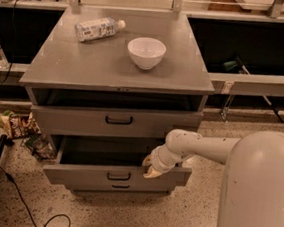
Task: Open middle drawer
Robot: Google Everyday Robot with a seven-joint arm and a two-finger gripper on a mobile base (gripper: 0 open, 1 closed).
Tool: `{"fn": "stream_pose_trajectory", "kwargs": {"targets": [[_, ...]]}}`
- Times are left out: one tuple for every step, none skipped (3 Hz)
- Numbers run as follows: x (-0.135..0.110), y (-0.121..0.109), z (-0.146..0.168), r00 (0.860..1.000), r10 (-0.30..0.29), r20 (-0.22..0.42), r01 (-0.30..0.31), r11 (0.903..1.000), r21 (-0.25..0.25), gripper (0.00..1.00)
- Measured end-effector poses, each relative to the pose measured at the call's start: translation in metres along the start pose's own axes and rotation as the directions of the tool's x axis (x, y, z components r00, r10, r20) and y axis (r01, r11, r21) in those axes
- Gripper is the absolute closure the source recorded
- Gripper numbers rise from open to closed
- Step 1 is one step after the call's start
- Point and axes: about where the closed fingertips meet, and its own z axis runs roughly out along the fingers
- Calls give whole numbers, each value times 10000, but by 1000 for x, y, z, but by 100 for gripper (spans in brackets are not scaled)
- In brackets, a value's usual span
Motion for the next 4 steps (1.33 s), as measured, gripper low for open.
{"fn": "stream_pose_trajectory", "kwargs": {"targets": [[2, 30, -16, 9986, 526, 38, -522, 9962, -696, 58], [2, 30, -16, 9986, 528, 39, -524, 9962, -701, 35], [-3, 55, -29, 9965, 824, 171, -790, 9857, -1487, 11], [-13, 65, -47, 9952, 939, 273, -869, 9771, -1942, 3]]}}
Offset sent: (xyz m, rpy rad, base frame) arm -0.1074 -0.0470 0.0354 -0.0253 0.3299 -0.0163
